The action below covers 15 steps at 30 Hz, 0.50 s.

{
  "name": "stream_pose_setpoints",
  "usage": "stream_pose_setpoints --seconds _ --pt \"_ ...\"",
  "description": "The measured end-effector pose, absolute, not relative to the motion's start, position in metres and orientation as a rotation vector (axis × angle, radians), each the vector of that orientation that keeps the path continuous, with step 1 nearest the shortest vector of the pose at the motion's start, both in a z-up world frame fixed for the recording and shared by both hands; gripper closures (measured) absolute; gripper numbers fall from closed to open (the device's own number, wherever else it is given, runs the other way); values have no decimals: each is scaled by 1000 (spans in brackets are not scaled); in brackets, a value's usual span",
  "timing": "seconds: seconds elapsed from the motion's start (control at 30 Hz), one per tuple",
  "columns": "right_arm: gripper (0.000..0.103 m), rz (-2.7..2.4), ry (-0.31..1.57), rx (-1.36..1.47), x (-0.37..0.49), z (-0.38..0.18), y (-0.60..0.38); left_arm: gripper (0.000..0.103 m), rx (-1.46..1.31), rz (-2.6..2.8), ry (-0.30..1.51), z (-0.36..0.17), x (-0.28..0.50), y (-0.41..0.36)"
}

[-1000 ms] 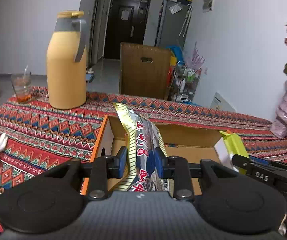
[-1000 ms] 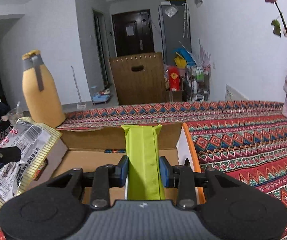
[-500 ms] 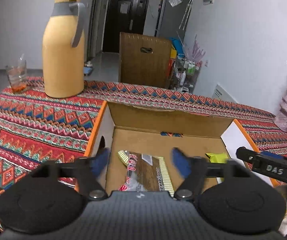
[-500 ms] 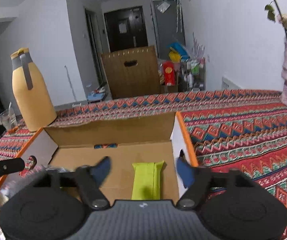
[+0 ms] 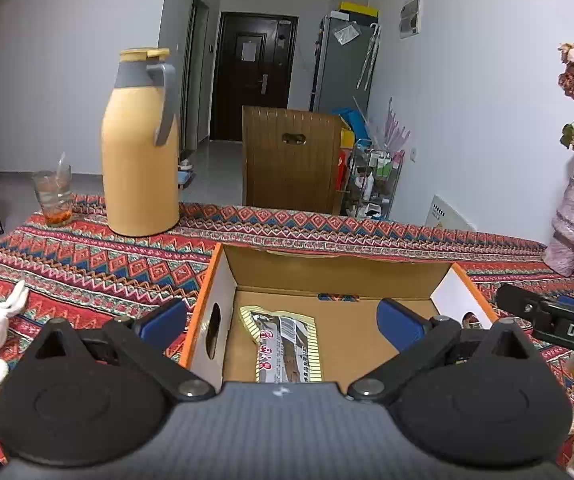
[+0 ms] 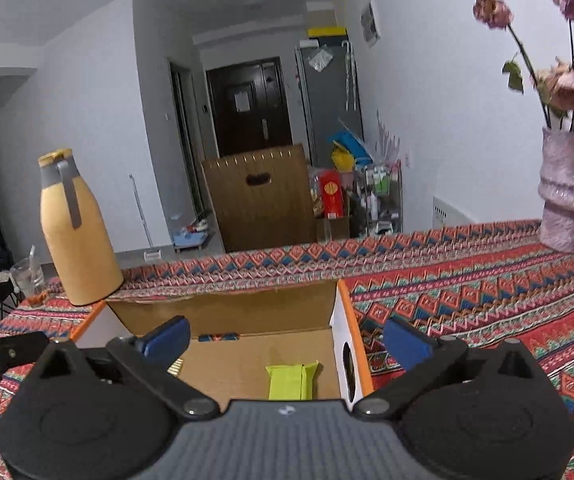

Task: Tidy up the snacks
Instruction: 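Lower both held packets into the cardboard box and open both grippers, then move both tools back over the snack pile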

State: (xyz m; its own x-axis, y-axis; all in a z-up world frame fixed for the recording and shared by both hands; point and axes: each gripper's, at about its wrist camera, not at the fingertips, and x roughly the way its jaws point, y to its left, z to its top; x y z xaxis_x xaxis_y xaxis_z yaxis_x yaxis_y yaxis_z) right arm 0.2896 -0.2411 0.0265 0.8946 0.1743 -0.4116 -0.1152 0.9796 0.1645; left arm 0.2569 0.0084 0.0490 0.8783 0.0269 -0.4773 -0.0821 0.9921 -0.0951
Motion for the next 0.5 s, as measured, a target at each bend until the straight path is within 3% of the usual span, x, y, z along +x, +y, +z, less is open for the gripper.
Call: stream_pose_setpoints --seconds 0.5 --pt "0 185 399 94 183 36 -251 0 -67 35 485 60 167 7"
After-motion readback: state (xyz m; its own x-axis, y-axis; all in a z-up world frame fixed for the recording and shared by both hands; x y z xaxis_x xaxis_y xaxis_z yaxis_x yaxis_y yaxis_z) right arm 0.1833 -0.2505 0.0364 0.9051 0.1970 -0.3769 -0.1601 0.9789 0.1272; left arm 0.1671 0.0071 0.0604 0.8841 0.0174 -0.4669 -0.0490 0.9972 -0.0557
